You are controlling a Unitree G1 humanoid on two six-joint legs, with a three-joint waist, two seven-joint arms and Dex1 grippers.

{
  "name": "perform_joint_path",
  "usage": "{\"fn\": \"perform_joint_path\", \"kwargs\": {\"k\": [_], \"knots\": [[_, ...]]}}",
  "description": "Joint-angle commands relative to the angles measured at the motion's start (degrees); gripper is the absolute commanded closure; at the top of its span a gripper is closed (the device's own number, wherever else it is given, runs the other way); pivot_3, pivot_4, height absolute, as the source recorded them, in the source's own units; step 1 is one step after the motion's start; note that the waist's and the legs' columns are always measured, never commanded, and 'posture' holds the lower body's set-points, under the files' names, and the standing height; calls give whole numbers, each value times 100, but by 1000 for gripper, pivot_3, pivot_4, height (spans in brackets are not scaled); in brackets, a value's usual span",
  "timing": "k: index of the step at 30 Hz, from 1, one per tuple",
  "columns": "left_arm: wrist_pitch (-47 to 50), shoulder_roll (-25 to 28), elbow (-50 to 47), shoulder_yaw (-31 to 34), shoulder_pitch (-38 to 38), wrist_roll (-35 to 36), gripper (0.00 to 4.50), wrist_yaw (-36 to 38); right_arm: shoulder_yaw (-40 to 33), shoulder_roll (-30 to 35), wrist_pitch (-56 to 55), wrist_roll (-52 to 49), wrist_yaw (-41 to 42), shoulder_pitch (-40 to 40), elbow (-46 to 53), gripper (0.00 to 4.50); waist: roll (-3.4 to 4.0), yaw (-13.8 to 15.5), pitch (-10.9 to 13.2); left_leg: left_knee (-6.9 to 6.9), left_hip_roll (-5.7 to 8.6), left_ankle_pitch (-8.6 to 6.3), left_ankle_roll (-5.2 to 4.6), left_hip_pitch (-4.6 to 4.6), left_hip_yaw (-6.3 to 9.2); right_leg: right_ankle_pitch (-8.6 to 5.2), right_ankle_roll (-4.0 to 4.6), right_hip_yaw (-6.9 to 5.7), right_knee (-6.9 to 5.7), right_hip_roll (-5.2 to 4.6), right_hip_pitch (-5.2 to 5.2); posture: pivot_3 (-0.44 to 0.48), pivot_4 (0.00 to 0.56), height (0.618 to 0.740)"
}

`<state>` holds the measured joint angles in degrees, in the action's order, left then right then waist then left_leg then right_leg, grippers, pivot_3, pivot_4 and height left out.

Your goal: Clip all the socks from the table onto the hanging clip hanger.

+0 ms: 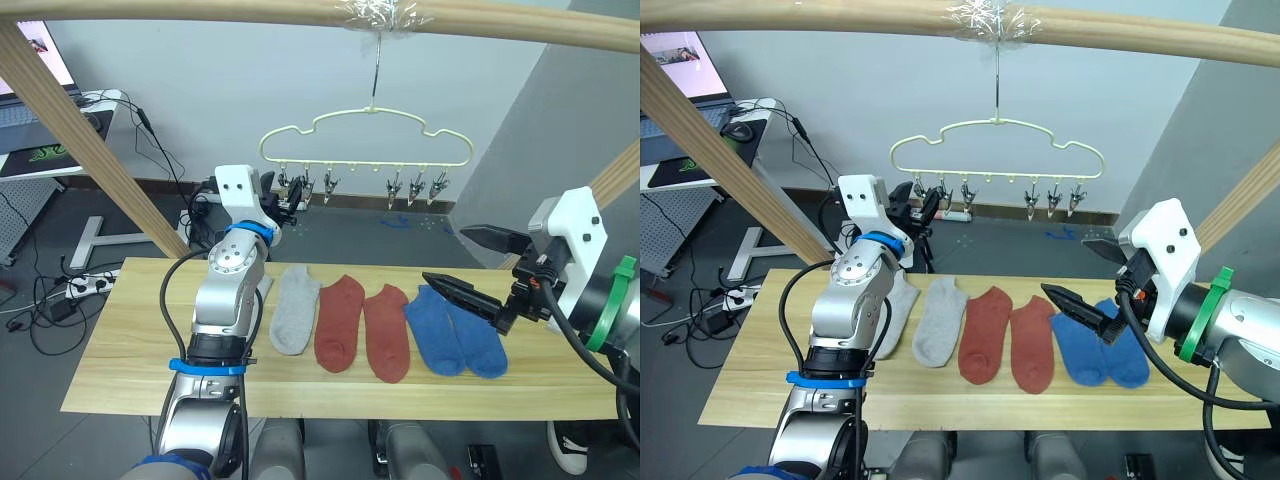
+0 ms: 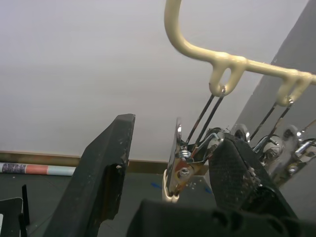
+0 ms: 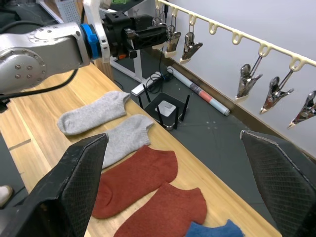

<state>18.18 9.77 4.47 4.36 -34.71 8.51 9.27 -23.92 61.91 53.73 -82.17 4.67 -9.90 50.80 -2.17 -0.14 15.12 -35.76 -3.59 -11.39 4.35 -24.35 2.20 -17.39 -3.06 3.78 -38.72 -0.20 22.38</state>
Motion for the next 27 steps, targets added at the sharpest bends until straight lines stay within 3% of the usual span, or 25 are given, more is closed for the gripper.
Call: {"fn": "perform_joint_path", "kwargs": {"k": [1, 16, 19, 25, 27], "knots": [[-162, -18, -76, 26, -185, -13, 1915, -26, -112, 97, -232, -113, -115, 58, 154, 0, -1, 0, 4, 0, 0, 0, 0, 0, 0, 0, 0, 0, 0, 0, 0, -17, 280, 740], [-266, -36, 71, 7, -330, -1, 1915, 16, -98, 245, -552, -263, -360, 318, 261, 0, 0, -5, 13, 1, 0, 0, 1, -8, 4, -1, -1, -5, 11, 0, 1, -33, 276, 740], [-289, -67, 78, 14, -326, 25, 2505, 23, -105, 286, -601, -285, -384, 359, 260, 0, -1, -4, 14, 1, 0, 0, 0, -9, 5, -1, -1, -5, 12, 0, 1, -33, 276, 740], [-310, -81, 40, 24, -323, 30, 4176, 42, -91, 318, -688, -295, -398, 431, 264, 0, -2, -6, 29, 1, 0, 0, 0, -10, 5, -1, -1, -6, 12, 0, 2, -30, 278, 740], [-308, -82, 39, 24, -324, 32, 4264, 43, -65, 322, -712, -273, -396, 441, 263, 0, -2, -6, 35, 0, 0, 0, 1, -10, 6, -1, -2, -6, 12, 0, 2, -28, 276, 740]]}}
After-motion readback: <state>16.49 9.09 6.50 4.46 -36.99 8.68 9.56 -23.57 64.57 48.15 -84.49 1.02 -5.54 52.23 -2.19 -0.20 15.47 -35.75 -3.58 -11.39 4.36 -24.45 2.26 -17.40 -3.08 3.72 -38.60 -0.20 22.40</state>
